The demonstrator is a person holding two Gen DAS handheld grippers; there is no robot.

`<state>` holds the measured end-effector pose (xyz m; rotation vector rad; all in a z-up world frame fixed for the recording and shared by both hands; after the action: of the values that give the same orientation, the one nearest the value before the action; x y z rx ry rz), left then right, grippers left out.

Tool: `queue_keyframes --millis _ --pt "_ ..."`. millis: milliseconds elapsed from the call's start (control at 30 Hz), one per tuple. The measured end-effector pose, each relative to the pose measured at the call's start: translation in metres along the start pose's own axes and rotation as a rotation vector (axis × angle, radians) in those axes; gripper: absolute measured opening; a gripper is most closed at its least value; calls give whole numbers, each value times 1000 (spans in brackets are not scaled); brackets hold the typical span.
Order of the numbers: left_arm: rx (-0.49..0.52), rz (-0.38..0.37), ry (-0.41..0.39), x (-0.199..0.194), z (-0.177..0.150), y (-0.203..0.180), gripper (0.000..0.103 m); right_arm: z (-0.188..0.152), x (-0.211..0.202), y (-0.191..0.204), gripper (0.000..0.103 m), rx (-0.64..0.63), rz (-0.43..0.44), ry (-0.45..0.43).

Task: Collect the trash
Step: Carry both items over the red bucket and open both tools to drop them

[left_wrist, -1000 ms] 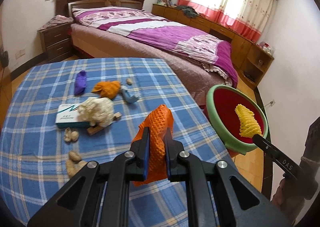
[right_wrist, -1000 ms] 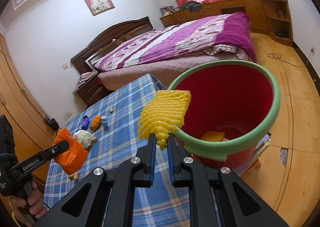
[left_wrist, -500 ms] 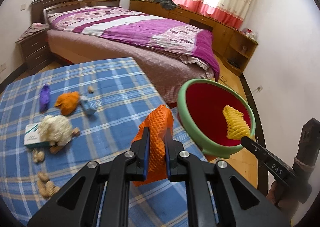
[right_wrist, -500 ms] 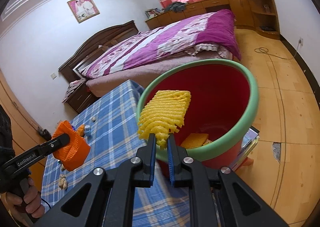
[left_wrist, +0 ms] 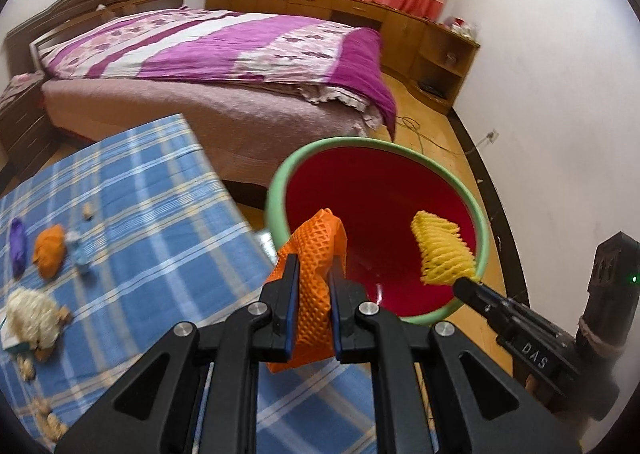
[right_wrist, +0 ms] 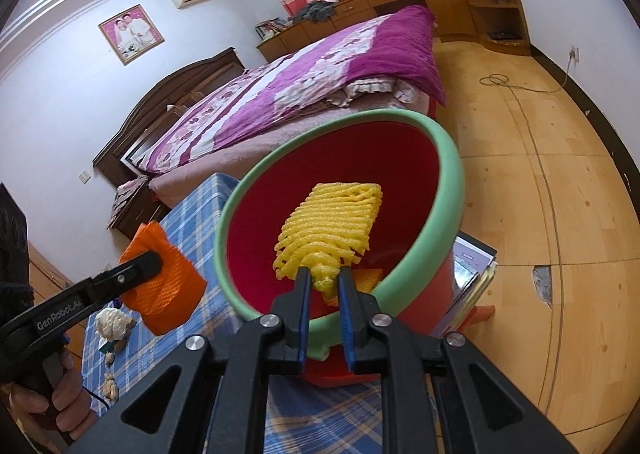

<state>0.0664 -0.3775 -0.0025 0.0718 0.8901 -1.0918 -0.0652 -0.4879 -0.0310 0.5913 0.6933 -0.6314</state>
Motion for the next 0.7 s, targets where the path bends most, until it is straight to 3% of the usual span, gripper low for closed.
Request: queue_keyframes --millis 267,400,700 --pt "49 -37 3 26 14 -17 14 2 4 -9 22 12 -4 7" --pt "45 -46 4 32 17 -17 43 4 1 -8 31 9 7 8" --pt "14 -44 -14 23 17 -12 46 4 -4 -1 40 3 15 6"
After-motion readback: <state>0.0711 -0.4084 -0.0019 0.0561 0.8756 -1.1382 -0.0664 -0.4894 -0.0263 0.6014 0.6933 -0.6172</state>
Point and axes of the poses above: each gripper's, at about its wrist camera, not at the fingertips, and x roughly the way its jaws point, y to its left, z to its top, the point moved 10 cm from there along x, roughly the way its jaws point, and after that the axes turned 14 degrees about -z, right-handed, at the moved point
